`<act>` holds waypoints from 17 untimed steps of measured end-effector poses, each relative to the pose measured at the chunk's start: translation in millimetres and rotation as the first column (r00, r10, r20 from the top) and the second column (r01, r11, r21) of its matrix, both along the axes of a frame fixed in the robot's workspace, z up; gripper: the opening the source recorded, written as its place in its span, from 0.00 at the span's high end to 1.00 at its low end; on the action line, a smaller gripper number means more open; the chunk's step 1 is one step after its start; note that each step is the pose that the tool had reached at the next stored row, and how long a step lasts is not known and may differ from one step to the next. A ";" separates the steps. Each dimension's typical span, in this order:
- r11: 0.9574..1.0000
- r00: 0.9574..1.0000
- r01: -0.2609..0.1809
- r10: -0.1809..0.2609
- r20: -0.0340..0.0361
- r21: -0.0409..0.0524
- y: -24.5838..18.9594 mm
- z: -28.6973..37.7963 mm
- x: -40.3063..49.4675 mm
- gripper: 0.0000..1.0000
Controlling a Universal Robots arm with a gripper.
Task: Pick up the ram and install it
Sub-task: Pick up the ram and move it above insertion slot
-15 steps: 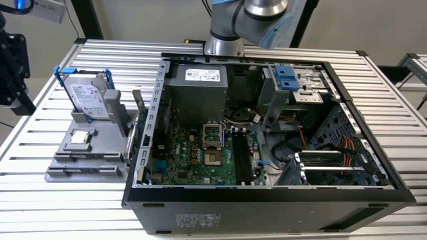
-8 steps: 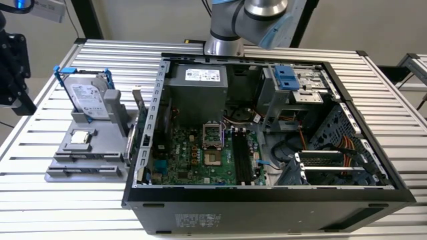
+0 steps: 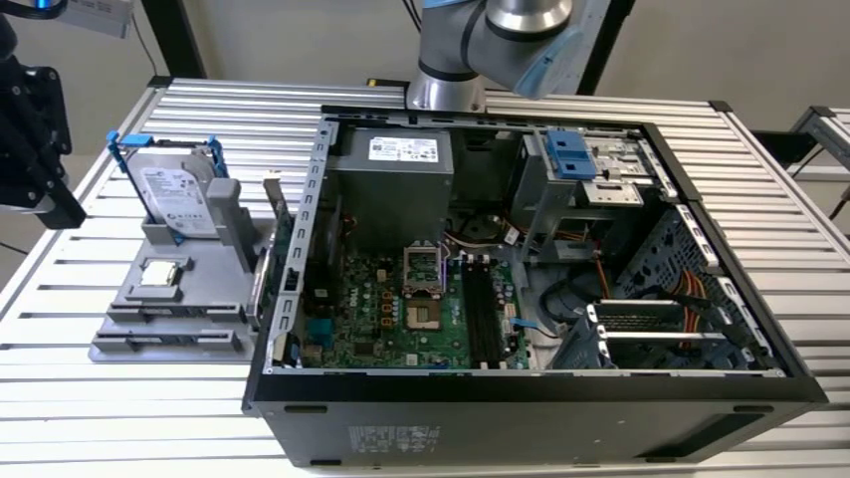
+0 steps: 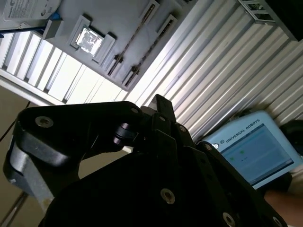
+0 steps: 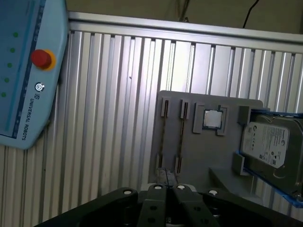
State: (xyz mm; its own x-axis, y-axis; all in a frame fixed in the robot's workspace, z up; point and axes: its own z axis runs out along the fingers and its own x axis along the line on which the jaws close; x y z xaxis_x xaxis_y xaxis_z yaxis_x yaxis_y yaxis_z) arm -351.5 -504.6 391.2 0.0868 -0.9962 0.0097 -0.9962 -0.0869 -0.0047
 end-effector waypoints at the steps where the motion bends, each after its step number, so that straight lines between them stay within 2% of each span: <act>1: 1.000 1.000 0.000 0.000 0.000 0.000 0.0 0.0 0.0 1.00; 15: 1.000 1.000 0.000 0.000 0.002 0.000 0.0 0.1 -0.1 1.00; 16: 1.000 1.000 0.000 0.000 0.002 0.000 0.0 0.0 0.0 0.00; 17: 1.000 1.000 0.000 0.000 0.002 0.000 0.0 0.0 -0.1 0.00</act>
State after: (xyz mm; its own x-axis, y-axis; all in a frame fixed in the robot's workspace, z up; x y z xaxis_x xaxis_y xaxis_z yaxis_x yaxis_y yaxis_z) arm -351.6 -504.6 391.2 0.0868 -0.9962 0.0099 -0.9962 -0.0869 -0.0069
